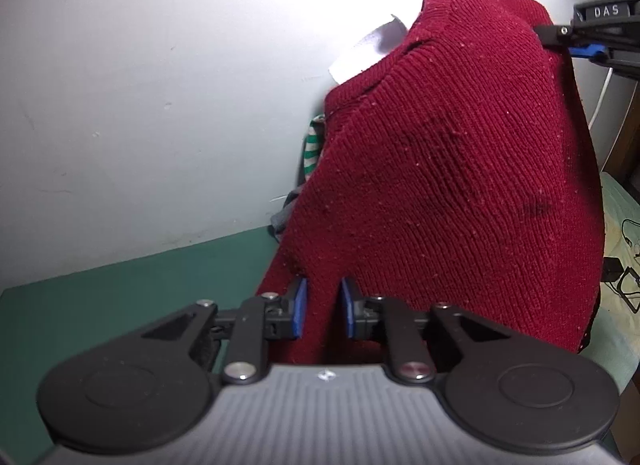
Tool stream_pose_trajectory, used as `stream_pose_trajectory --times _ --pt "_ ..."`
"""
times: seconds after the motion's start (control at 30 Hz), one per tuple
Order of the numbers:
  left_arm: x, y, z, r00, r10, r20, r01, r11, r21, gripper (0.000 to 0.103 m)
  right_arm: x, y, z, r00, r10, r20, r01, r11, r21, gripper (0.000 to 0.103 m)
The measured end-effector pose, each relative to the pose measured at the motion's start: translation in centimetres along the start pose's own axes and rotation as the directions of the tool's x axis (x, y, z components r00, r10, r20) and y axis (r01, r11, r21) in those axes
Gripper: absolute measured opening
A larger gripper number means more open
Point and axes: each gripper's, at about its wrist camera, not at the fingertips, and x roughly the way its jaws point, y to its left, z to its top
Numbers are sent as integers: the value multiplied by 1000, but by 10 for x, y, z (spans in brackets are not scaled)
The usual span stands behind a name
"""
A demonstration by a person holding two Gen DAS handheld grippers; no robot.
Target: Fold clothes
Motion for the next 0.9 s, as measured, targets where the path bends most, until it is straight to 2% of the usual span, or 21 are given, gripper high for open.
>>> stream_pose_trajectory --times 0.13,0.33,0.47,0.53,0.57,0.7,0.77,0.9 --pt "-10 4 -3 999 -17 31 18 999 -37 6 -16 -5 -6 998 50 40 -51 999 8 9" --pt "-50 21 -13 995 -19 96 25 998 -65 4 -81 5 -8 985 148 87 -146 989 -29 8" --pt "-93 37 -27 990 -15 142 28 996 -86 4 -144 20 -7 956 277 91 -273 960 -59 8" --pt "-116 48 -38 987 -6 159 23 994 -102 3 -173 29 -8 928 364 79 -360 931 -59 8" --pt "-128 54 -45 986 2 164 17 994 -112 0 -189 33 -9 909 411 70 -408 911 -59 8" --pt "-186 85 -83 978 43 204 -8 986 -167 0 -252 56 -26 827 562 5 -559 824 -90 8" --pt "-217 107 -107 973 67 220 -20 978 -207 0 -275 72 -42 786 615 -59 -618 780 -101 8" --pt "-252 139 -159 979 118 166 -81 974 -213 2 -310 105 -103 715 659 -233 -689 721 -75 9"
